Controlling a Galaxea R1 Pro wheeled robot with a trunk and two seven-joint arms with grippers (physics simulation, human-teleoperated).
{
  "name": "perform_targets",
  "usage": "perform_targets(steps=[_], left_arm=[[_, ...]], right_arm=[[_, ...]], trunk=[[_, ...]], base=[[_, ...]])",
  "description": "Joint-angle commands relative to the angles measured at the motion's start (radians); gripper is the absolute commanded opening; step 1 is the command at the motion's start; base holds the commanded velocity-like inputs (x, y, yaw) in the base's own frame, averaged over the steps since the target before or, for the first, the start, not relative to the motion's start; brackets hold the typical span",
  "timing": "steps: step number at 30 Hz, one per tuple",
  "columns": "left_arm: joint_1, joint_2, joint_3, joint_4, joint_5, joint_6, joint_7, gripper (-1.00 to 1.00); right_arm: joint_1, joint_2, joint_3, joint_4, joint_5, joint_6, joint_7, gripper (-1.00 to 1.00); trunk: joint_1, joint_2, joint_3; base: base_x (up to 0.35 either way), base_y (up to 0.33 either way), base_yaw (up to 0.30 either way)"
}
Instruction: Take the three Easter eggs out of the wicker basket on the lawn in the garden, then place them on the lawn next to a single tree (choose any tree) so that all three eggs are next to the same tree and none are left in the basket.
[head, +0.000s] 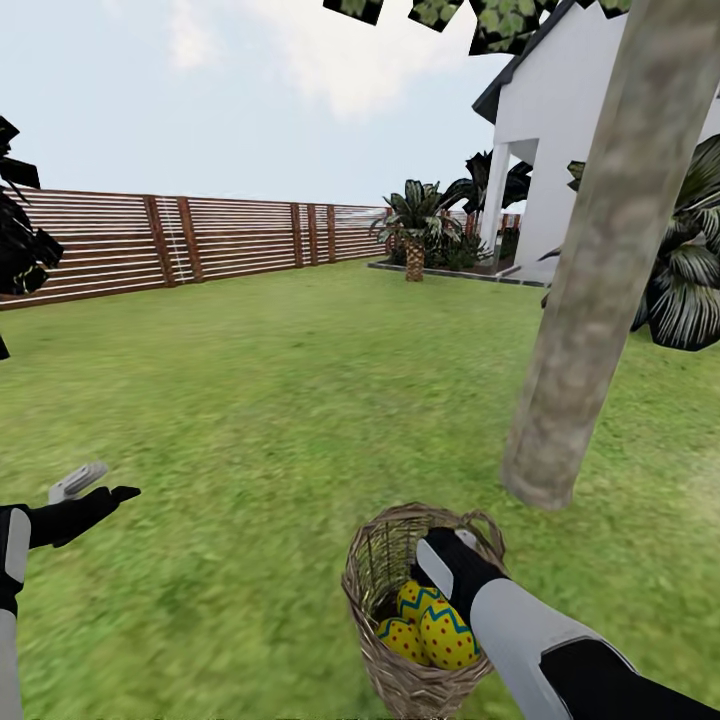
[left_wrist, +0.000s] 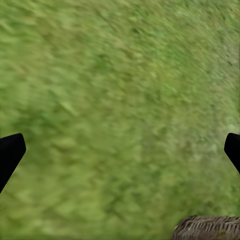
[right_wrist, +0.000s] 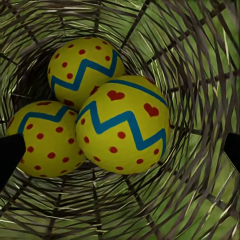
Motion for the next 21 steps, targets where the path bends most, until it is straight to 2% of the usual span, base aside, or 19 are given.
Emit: perform_targets(steps=[1, 12, 14, 21], left_arm=[[-0.001, 0.0, 0.002, -0.001, 0.0, 0.006, -0.004, 1.0], [-0.001, 0.0, 0.002, -0.001, 0.0, 0.006, -0.004, 1.0], [-0.001, 0.0, 0.002, -0.001, 0.0, 0.006, -0.004, 1.0], [-0.001, 0.0, 0.002, -0.001, 0.0, 0.006, -0.005, 1.0]], right_arm=[[-0.001, 0.0, 0.006, -0.001, -0.006, 0.004, -0.008, 1.0], [0.0, 0.0, 0.006, -0.001, 0.0, 0.001, -0.008, 1.0], [0.0, 0.0, 0.006, -0.001, 0.0, 0.0, -0.008, 1.0], [-0.001, 0.0, 0.006, -0.001, 0.0, -0.001, -0.008, 1.0]], trunk=[[0.004, -0.008, -0.004], [0.046, -0.085, -0.039], [0.047, -0.085, -0.046], [0.047, -0.085, -0.046]], base=[[0.0, 0.0, 0.0], [0.0, 0.0, 0.0], [0.0, 0.0, 0.0], [0.0, 0.0, 0.0]])
